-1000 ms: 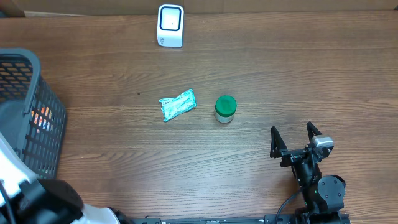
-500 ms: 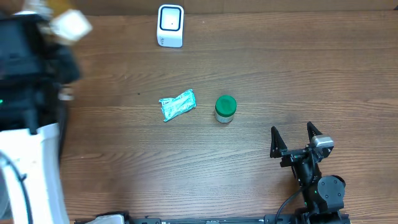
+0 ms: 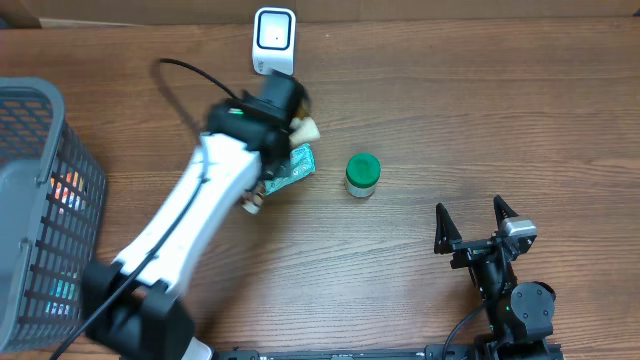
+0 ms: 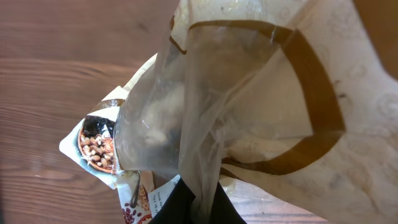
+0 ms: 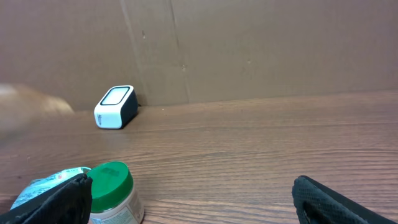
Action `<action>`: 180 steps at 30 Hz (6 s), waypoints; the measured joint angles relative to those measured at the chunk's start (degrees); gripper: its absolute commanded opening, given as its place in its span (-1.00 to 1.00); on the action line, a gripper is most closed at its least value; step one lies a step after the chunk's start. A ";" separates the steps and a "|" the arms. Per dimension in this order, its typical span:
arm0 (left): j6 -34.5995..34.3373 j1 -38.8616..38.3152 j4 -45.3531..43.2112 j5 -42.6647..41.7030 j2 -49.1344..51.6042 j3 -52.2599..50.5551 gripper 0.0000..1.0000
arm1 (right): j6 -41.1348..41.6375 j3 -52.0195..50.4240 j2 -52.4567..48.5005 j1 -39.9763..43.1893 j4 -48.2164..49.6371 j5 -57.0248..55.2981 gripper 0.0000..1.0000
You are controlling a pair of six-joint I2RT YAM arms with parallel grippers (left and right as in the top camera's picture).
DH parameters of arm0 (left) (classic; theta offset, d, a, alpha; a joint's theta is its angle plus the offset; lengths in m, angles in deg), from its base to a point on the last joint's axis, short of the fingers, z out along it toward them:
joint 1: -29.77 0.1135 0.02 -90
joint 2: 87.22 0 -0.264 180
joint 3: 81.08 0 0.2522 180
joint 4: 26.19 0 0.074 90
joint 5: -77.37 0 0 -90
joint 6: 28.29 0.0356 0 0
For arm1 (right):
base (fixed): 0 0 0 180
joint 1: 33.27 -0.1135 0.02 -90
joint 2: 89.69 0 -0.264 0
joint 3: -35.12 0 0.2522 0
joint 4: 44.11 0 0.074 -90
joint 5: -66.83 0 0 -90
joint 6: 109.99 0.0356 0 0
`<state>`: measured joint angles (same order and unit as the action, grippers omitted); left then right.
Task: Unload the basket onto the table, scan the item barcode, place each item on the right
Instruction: 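Drop the brown snack bag onto the teal packet beside the jar, then reach into the basket and grasp the small orange box, then set the orange box left of the snack bag and release, then reach the left gripper into the basket and grasp a light blue packet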
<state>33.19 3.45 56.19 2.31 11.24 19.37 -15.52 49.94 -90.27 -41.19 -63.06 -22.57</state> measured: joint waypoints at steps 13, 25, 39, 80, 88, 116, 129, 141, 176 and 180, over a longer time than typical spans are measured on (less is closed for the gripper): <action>-2.62 -2.78 2.99 -2.80 5.97 2.69 0.64 | -0.02 0.00 0.00 0.00 0.04 0.02 1.00; 1.55 13.57 23.12 -3.17 6.16 46.16 0.99 | 0.00 0.00 0.00 0.00 0.02 0.00 1.00; 3.23 66.38 27.85 -13.57 6.95 62.18 0.86 | -0.02 0.00 0.00 0.00 0.07 0.00 1.00; 17.05 70.25 -25.79 -22.29 16.20 -4.57 0.00 | 0.02 0.00 0.00 0.00 0.04 0.00 1.00; 17.35 69.85 -27.39 -23.71 14.67 -6.51 -0.91 | 0.02 0.00 0.00 0.00 0.04 0.00 1.00; 14.99 52.41 2.54 -28.70 -20.81 18.49 -0.92 | -0.02 0.00 0.00 0.00 0.07 0.00 1.00; 13.64 25.62 -14.69 -25.49 -14.47 -18.32 -0.88 | 0.02 0.00 0.00 0.00 0.04 0.02 1.00; 9.75 22.69 -24.98 -21.81 -10.78 -26.97 -0.12 | -0.02 0.00 0.00 0.00 0.04 0.00 1.00; 15.10 86.86 -0.24 -18.14 -4.81 -0.22 0.57 | 0.00 0.00 0.00 0.00 0.04 0.00 1.00; 18.03 86.86 0.85 -17.68 0.09 -0.22 0.50 | 0.00 0.00 0.00 0.02 0.04 0.00 1.00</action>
<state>51.23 90.31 57.04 -15.37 11.33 19.15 -15.52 49.94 -90.27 -41.17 -63.02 -22.57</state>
